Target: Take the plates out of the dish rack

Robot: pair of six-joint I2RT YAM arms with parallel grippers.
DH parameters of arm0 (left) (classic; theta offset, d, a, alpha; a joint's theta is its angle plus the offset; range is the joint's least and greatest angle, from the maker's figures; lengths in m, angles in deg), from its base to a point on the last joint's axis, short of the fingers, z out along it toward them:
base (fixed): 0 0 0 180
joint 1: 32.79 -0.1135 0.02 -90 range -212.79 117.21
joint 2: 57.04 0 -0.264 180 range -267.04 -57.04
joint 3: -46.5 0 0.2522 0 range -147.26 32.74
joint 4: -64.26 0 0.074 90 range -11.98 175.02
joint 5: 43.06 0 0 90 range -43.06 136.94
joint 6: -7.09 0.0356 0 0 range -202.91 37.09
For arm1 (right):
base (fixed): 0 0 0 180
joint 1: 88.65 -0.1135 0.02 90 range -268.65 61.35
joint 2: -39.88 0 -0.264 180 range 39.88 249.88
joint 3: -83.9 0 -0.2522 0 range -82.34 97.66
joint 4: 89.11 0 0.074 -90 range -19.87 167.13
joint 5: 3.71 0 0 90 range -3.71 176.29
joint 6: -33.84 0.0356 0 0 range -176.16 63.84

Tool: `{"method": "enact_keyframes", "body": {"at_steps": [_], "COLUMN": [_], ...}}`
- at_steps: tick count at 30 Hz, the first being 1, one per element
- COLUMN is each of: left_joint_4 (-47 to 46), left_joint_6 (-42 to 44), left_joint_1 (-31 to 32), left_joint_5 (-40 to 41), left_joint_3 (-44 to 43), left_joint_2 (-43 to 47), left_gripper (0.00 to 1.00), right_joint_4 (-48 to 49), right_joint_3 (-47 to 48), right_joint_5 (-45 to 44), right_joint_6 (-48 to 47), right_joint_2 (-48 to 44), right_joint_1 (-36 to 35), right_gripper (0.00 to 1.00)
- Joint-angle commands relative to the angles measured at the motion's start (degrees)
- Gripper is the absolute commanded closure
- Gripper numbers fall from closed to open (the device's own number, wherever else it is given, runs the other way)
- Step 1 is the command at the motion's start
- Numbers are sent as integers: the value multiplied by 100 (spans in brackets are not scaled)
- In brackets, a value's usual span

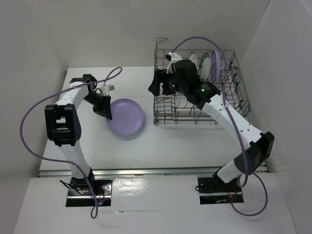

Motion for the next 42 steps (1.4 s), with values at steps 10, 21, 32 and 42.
{"method": "enact_keyframes", "body": {"at_steps": [10,21,32,42], "left_joint_4": [-198,-198,-198,-374], "left_joint_6": [-462,-515,-445,-392], "left_joint_1": [218,491,1000,1054], "left_joint_5": [795,1516,2949,2732], "left_joint_3": [-634,-573,-688,-573], "left_joint_2": [-477,-90,226,235], "left_gripper": [80,28,15,15], "right_joint_4": [-113,-166,-218,-814], "right_joint_3": [32,32,137,837], "right_joint_5": [-23,-23,-23,-996], "right_joint_6": [-123,-176,-228,-307], "right_joint_2": [-280,-333,-438,-283], "right_joint_1": [30,30,30,302], "right_gripper": [19,19,19,15]}}
